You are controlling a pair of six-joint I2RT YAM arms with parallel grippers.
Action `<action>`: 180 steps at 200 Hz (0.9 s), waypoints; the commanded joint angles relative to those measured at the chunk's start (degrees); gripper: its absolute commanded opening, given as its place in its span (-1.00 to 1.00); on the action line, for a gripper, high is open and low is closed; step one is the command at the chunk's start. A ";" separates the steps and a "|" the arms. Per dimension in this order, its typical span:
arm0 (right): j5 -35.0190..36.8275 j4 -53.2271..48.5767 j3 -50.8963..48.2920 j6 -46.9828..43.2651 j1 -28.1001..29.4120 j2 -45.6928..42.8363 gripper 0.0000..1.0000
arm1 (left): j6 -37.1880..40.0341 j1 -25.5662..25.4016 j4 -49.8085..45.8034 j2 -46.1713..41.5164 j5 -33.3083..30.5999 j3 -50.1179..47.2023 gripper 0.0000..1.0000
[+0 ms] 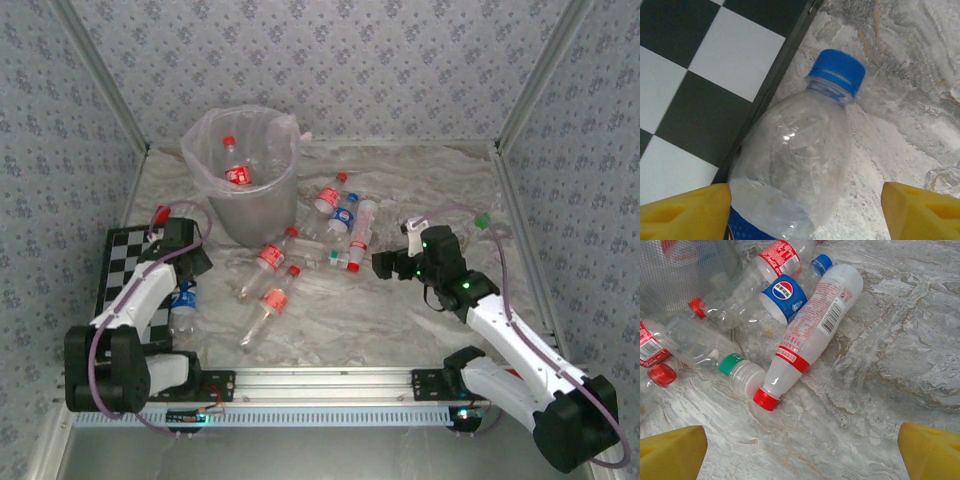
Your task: Put the plastic bottles in the bin
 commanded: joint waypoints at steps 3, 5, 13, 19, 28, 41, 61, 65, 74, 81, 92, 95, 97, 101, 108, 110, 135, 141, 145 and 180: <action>0.49 -1.71 0.78 -0.74 -0.37 -0.64 0.99 | -0.37 0.45 3.89 1.87 3.29 -1.66 0.55; 0.46 -1.78 0.83 -0.74 -0.32 -0.60 0.99 | -0.37 0.41 3.99 2.05 3.37 -1.74 0.54; 0.47 -1.88 0.96 -0.91 -0.36 -0.64 0.99 | -0.30 0.41 4.29 2.61 3.86 -1.93 0.51; 0.47 -2.08 1.11 -0.99 -0.33 -0.64 0.99 | -0.28 0.43 4.43 2.92 4.14 -2.10 0.48; 0.59 -2.27 1.30 -1.10 -0.31 -0.65 0.99 | -0.44 0.40 4.71 2.99 4.36 -2.32 0.44; 0.56 -2.40 1.53 -1.18 -0.35 -0.68 0.99 | -0.71 0.43 4.81 2.40 4.53 -2.63 0.36; 0.26 -2.60 2.01 -1.27 -0.35 -0.57 1.00 | -0.63 0.44 3.97 -0.09 3.96 -2.18 0.17; 0.29 -2.53 2.10 -1.27 -0.35 -0.55 0.99 | -0.55 0.46 3.62 -0.73 3.71 -1.93 0.15; 0.21 -2.45 2.30 -1.27 -0.42 -0.39 0.99 | -0.30 0.40 2.46 -1.94 3.29 -1.15 0.11; 0.08 -2.48 2.48 -1.36 -0.45 -0.29 1.00 | -0.12 0.48 1.69 -2.98 3.18 -0.45 0.08; 0.03 -2.44 2.93 -1.36 -0.38 -0.02 1.00 | 0.09 0.41 0.56 -4.87 2.91 0.65 0.05; -0.04 -2.50 3.09 -1.36 -0.44 0.10 0.99 | 0.14 0.43 0.19 -5.40 2.88 0.96 0.04; -0.09 -2.46 3.19 -1.36 -0.40 0.14 0.99 | 0.15 0.43 -0.13 -5.77 2.86 1.20 0.04; -0.22 -2.54 3.39 -1.36 -0.34 0.23 1.00 | 0.24 0.44 -0.55 -6.52 2.79 1.63 0.02; -0.54 -2.59 3.80 -1.44 -0.36 0.41 1.00 | 0.38 0.43 -1.22 -7.84 2.54 2.36 0.01; -0.64 -2.62 3.90 -1.42 -0.38 0.48 1.00 | 0.41 0.40 -1.40 -8.22 2.55 2.61 0.00; -1.77 -3.06 5.71 -1.28 -0.21 0.98 1.00 | 0.93 0.45 -4.75 -12.95 2.77 6.12 -0.01; -2.32 -3.39 6.36 -1.20 -0.15 1.04 0.99 | 1.08 0.35 -5.55 -14.24 3.26 7.05 -0.01; -2.81 -3.62 6.91 -1.11 -0.12 1.07 1.00 | 1.29 0.35 -5.96 -15.19 3.57 7.69 -0.01; -12.90 -3.72 14.49 0.47 0.14 2.17 0.96 | 6.95 0.14 -8.75 -20.76 6.17 19.78 -0.02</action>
